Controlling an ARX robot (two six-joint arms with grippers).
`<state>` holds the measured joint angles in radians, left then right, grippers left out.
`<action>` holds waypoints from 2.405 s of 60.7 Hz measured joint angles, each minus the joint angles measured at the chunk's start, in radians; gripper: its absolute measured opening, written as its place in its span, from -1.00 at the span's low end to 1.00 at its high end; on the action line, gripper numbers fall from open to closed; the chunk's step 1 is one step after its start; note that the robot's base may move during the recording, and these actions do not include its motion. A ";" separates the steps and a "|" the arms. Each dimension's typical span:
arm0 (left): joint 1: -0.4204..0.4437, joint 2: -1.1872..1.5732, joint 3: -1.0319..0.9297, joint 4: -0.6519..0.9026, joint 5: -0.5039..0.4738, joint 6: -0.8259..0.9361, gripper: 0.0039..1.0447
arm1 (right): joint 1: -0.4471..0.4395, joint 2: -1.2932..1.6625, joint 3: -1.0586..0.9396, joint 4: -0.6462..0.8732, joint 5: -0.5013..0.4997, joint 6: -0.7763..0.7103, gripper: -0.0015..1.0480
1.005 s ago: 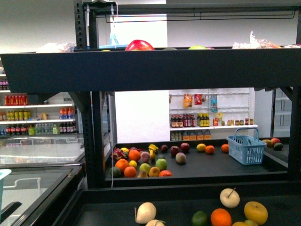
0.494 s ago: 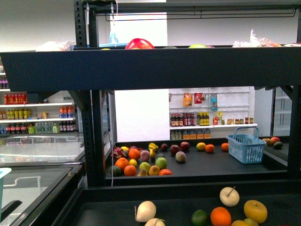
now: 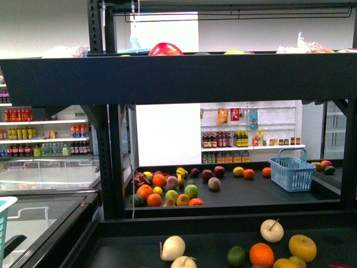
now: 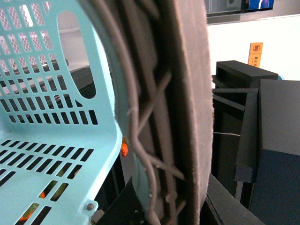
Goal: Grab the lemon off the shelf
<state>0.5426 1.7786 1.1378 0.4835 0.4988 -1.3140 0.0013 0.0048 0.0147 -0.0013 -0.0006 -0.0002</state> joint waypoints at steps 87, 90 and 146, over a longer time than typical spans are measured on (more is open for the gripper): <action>-0.817 -0.108 -0.019 -0.025 0.156 0.330 -0.85 | 0.000 0.000 0.000 0.000 0.000 0.000 0.86; -0.835 -0.095 -0.002 -0.024 0.152 0.328 -0.85 | 0.000 0.000 0.000 0.000 0.000 0.000 0.86; -0.858 -0.074 0.008 -0.023 0.132 0.322 -0.85 | 0.059 2.368 1.192 0.276 -0.038 -0.045 0.86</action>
<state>-0.3153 1.7046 1.1461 0.4606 0.6312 -0.9920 0.0601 2.3726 1.2064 0.2745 -0.0387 -0.0452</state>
